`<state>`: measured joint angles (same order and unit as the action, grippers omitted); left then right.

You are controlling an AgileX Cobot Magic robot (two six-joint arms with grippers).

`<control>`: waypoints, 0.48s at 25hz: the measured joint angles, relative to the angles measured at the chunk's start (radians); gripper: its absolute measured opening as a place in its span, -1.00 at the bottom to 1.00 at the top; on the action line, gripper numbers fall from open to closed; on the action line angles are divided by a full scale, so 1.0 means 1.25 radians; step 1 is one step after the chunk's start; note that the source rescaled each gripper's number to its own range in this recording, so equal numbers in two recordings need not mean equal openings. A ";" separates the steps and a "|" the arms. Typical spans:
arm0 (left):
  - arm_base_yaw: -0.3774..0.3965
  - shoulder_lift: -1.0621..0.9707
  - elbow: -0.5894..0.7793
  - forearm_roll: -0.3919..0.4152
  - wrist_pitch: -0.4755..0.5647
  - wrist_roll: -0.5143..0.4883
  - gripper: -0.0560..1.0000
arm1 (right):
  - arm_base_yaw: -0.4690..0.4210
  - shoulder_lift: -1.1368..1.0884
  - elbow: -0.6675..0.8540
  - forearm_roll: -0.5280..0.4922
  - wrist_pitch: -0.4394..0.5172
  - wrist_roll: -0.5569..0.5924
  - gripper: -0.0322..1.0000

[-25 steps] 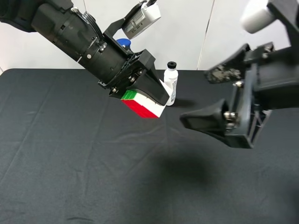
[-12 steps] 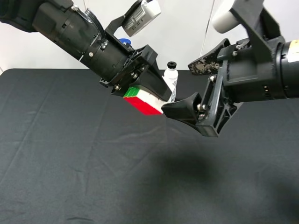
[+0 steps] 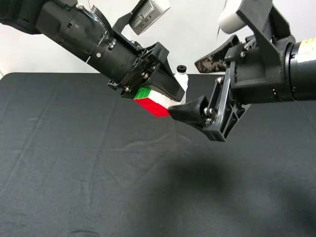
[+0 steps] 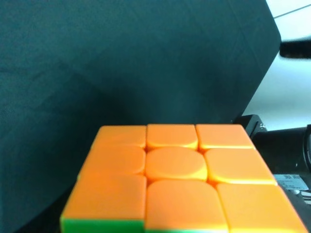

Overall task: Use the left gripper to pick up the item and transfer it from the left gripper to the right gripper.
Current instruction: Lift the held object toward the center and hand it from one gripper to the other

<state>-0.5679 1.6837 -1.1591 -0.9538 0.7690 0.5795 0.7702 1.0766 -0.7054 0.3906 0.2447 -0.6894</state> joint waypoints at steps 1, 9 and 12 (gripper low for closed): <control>0.000 0.000 0.000 -0.005 0.000 0.001 -0.88 | 0.000 0.002 0.000 0.002 -0.005 -0.004 1.00; 0.000 0.000 0.002 -0.067 -0.001 0.039 -0.88 | 0.041 0.066 -0.001 0.002 -0.050 -0.022 1.00; 0.000 0.000 0.002 -0.081 0.000 0.049 -0.88 | 0.060 0.086 -0.001 0.002 -0.077 -0.022 1.00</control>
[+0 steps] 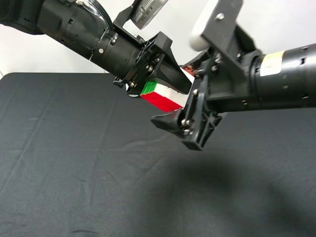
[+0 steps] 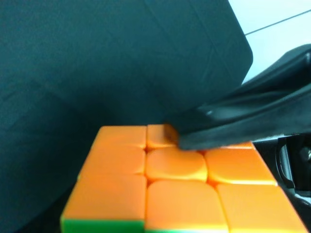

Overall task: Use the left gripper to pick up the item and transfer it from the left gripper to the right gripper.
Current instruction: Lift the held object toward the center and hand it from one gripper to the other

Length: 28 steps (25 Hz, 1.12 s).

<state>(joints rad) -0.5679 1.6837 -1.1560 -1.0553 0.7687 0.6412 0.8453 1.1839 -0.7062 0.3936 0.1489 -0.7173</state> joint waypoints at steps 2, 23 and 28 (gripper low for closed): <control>0.000 0.000 0.000 0.000 0.000 0.000 -0.88 | 0.012 0.018 0.000 0.000 -0.030 0.000 1.00; 0.000 0.000 0.001 -0.001 0.002 0.004 -0.88 | 0.014 0.076 -0.001 -0.017 -0.148 -0.001 -0.94; -0.002 0.000 0.001 0.001 -0.003 0.005 -0.88 | 0.014 0.076 -0.001 -0.034 -0.148 -0.001 -0.84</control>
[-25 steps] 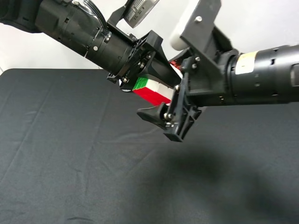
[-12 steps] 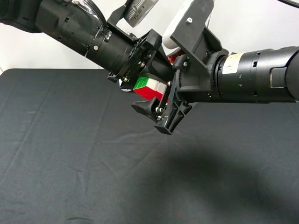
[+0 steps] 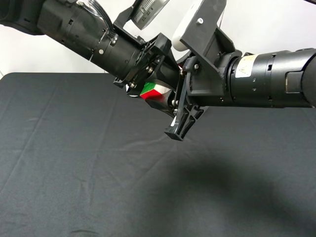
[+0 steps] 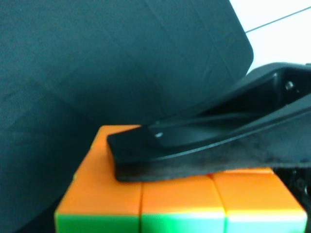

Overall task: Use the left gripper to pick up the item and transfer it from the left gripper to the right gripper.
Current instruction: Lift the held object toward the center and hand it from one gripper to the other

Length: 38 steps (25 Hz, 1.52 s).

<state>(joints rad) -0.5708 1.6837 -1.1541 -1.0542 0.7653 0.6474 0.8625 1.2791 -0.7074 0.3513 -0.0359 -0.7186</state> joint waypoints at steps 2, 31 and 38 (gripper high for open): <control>0.000 0.000 0.000 0.000 0.000 0.000 -0.88 | 0.000 0.000 0.000 -0.001 0.000 0.000 -0.84; -0.003 0.000 -0.001 0.030 -0.035 -0.012 0.99 | 0.000 0.003 0.000 -0.004 0.004 -0.001 -0.85; 0.005 0.000 -0.001 0.030 -0.010 -0.012 0.99 | 0.000 0.003 0.000 -0.004 0.004 -0.001 -0.85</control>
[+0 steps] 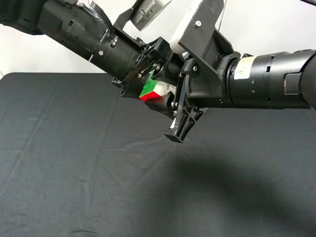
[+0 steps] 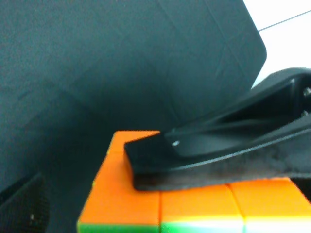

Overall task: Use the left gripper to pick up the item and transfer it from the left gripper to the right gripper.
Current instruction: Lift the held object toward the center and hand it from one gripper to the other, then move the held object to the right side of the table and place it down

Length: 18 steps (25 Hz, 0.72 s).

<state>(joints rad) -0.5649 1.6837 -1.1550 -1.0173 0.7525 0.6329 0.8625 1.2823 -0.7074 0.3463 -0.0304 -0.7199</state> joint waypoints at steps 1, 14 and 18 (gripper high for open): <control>0.005 0.000 0.000 0.000 0.006 0.000 0.99 | 0.000 0.000 0.000 0.000 0.000 0.000 -0.85; 0.066 -0.126 0.000 0.078 0.051 -0.011 0.99 | 0.000 0.000 0.000 0.000 0.000 0.000 -0.85; 0.066 -0.192 0.000 0.146 0.059 -0.051 1.00 | 0.000 0.000 0.000 0.000 0.000 0.000 -0.85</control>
<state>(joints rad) -0.4820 1.4433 -1.1550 -0.8348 0.8265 0.5687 0.8625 1.2823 -0.7074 0.3463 -0.0304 -0.7199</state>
